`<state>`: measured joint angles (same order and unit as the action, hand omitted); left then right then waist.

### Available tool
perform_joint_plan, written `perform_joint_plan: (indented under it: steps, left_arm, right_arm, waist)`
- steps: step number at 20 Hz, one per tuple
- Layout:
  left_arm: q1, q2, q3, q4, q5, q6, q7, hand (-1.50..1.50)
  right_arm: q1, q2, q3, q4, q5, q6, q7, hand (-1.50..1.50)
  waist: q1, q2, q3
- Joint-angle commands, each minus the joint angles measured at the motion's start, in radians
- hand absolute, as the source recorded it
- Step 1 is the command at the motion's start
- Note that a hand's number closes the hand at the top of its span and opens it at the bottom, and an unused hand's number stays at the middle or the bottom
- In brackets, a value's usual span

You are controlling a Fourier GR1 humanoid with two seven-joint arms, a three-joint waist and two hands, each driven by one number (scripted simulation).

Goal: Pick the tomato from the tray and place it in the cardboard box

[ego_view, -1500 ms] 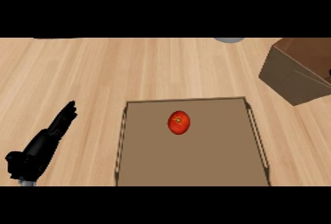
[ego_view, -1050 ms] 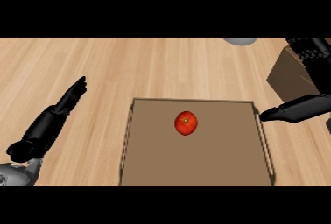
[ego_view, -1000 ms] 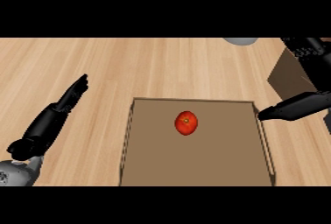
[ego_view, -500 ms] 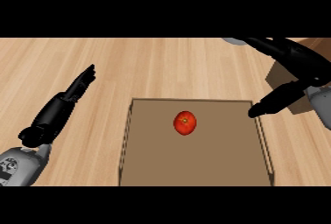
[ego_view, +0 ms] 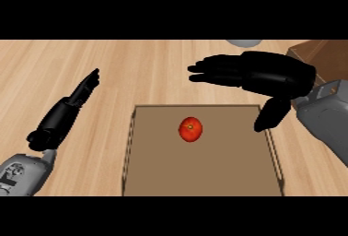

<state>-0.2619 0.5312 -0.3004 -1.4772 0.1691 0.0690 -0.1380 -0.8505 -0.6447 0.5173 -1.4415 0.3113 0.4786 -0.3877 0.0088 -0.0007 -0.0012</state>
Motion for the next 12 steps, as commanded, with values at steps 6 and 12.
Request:
perform_joint_plan:
  steps: [6,12]
  left_arm:
    - [0.031,-0.007,0.042,0.024,-0.014,-0.042,-0.032,0.00]
    - [0.053,-0.015,0.064,-0.037,-0.029,-0.059,-0.001,0.00]
  right_arm:
    - [-0.015,0.097,0.119,-0.238,0.157,0.147,0.321,-1.50]
    - [0.032,0.166,0.115,-0.312,0.178,0.295,0.508,-1.50]
  waist:
    - [-0.010,-0.004,0.000]
    - [-0.009,-0.004,0.001]
